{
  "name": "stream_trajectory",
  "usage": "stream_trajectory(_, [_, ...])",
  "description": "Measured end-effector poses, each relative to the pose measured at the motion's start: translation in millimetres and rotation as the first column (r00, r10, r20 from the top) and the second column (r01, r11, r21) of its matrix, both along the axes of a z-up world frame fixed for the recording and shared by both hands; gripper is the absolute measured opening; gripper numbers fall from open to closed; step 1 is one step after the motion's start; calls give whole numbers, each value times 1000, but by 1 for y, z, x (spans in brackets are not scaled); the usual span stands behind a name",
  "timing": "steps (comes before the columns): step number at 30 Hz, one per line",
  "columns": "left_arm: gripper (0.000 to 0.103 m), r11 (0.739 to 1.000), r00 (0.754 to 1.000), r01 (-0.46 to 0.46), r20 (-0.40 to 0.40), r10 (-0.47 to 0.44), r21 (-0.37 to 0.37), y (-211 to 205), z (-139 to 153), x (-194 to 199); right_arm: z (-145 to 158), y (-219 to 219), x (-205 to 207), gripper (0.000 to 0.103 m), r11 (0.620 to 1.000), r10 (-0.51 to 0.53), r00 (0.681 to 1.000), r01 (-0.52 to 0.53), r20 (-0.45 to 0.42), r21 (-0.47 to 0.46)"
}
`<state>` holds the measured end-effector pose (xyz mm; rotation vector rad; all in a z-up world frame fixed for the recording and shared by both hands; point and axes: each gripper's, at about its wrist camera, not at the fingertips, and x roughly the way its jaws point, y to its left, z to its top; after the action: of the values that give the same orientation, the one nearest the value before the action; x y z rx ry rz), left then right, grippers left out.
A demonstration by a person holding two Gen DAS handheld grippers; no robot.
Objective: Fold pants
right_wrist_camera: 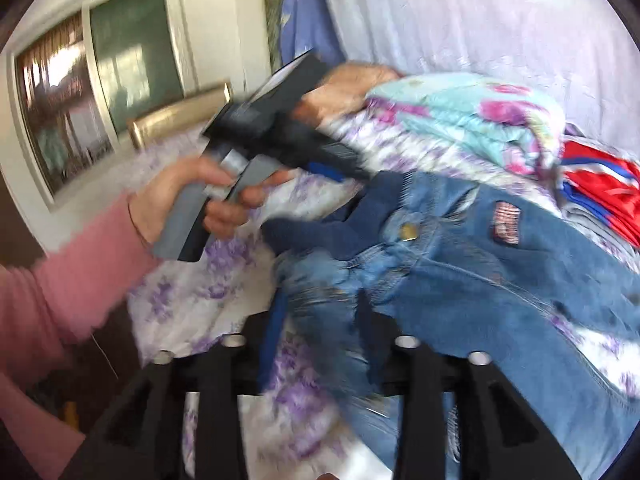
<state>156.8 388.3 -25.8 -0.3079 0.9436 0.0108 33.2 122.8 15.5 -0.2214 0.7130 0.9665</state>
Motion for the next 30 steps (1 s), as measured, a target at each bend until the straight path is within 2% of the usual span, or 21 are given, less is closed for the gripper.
stream_trajectory(1, [50,1000,1000,-12,25,11,9,1,11,-6,8,-17,2,68,999,-44,999,44,25,9])
stream_trajectory(2, [62,1000,998,-16,60,15,18,-2,27,-13,20,-45,4,72,991,-130,988,130,79,13])
stream_trajectory(3, [72,1000,996,-10,88,7,28,-7,37,-16,26,-62,8,72,983,-184,977,184,109,11])
stream_trajectory(4, [74,999,993,4,118,-9,41,-16,46,-20,30,-82,11,72,968,-248,959,249,138,9])
stream_trajectory(7, [80,989,974,130,179,-140,64,-63,60,-35,30,-160,34,75,879,-475,868,476,148,27])
stream_trajectory(9, [80,968,950,247,183,-252,47,-99,51,-43,8,-215,60,75,788,-615,786,616,62,-1])
stream_trajectory(10, [80,960,946,276,166,-279,43,-115,42,-44,-15,-248,73,75,728,-685,728,684,-20,-45])
stream_trajectory(12, [80,946,941,321,99,-323,38,-140,10,-46,-58,-288,88,75,650,-760,636,740,-133,-175])
stream_trajectory(13, [80,944,943,326,50,-329,50,-147,-7,-46,-79,-301,89,71,634,-773,610,736,-174,-235])
stream_trajectory(14, [80,942,944,330,1,-331,62,-152,-24,-46,-81,-303,78,71,669,-743,653,720,-147,-184])
stream_trajectory(15, [79,933,940,341,-16,-341,112,-157,-34,-51,-75,-297,73,71,684,-726,678,696,-113,-217])
stream_trajectory(16, [79,923,933,356,-11,-359,148,-160,-31,-55,-69,-291,72,71,689,-716,691,676,-99,-264])
stream_trajectory(17, [79,908,923,382,-23,-384,174,-161,-19,-57,-56,-284,73,71,709,-691,718,653,-79,-267])
stream_trajectory(18, [79,903,922,382,-11,-388,194,-158,-6,-58,-38,-278,71,71,742,-657,752,632,-56,-222])
stream_trajectory(20, [83,901,924,353,61,-378,252,-148,27,-59,-8,-263,75,75,801,-585,811,575,-16,-166])
stream_trajectory(21, [91,902,925,322,106,-364,288,-141,49,-58,7,-254,79,77,832,-542,840,537,3,-139])
stream_trajectory(23, [96,902,926,269,167,-339,337,-131,77,-52,35,-237,94,89,893,-441,897,442,31,-83])
stream_trajectory(24, [96,897,920,260,190,-342,356,-123,89,-44,43,-230,103,91,917,-391,920,392,34,-72])
stream_trajectory(26, [97,896,910,288,194,-366,337,-115,98,-25,52,-216,132,92,956,-280,960,281,23,-88])
stream_trajectory(27, [97,898,904,323,184,-386,299,-107,98,-12,52,-204,148,92,966,-230,973,230,12,-116])
stream_trajectory(30, [97,893,894,379,151,-421,243,-89,90,18,42,-175,194,92,974,-111,993,102,-35,-204])
